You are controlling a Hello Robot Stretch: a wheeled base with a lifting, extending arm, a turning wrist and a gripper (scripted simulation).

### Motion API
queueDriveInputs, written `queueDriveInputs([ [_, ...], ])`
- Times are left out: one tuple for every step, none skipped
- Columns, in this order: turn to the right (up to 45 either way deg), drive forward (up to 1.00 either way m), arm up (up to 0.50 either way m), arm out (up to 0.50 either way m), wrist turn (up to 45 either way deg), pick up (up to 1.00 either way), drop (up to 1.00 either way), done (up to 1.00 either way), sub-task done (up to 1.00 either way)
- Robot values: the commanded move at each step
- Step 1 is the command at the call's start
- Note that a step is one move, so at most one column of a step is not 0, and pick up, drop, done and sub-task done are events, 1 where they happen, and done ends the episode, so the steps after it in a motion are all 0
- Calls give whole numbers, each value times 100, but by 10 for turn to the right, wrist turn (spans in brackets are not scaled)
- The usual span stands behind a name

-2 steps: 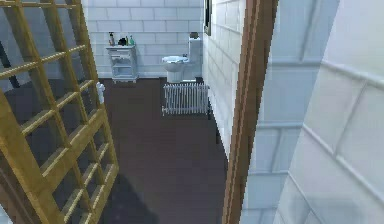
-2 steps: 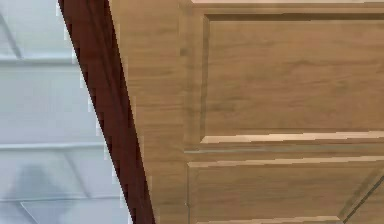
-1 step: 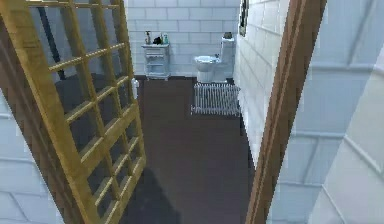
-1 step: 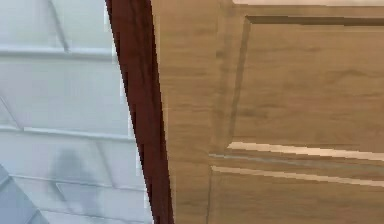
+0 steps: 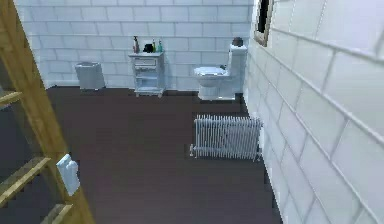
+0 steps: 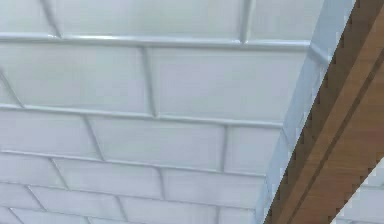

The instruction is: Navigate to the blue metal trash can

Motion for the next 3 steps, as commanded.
queueDriveInputs([
  [-30, 0, 0, 0, 0, 0, 0, 0, 0],
  [0, 75, 0, 0, 0, 0, 0, 0, 0],
  [0, 40, 0, 0, 0, 0, 0, 0, 0],
])
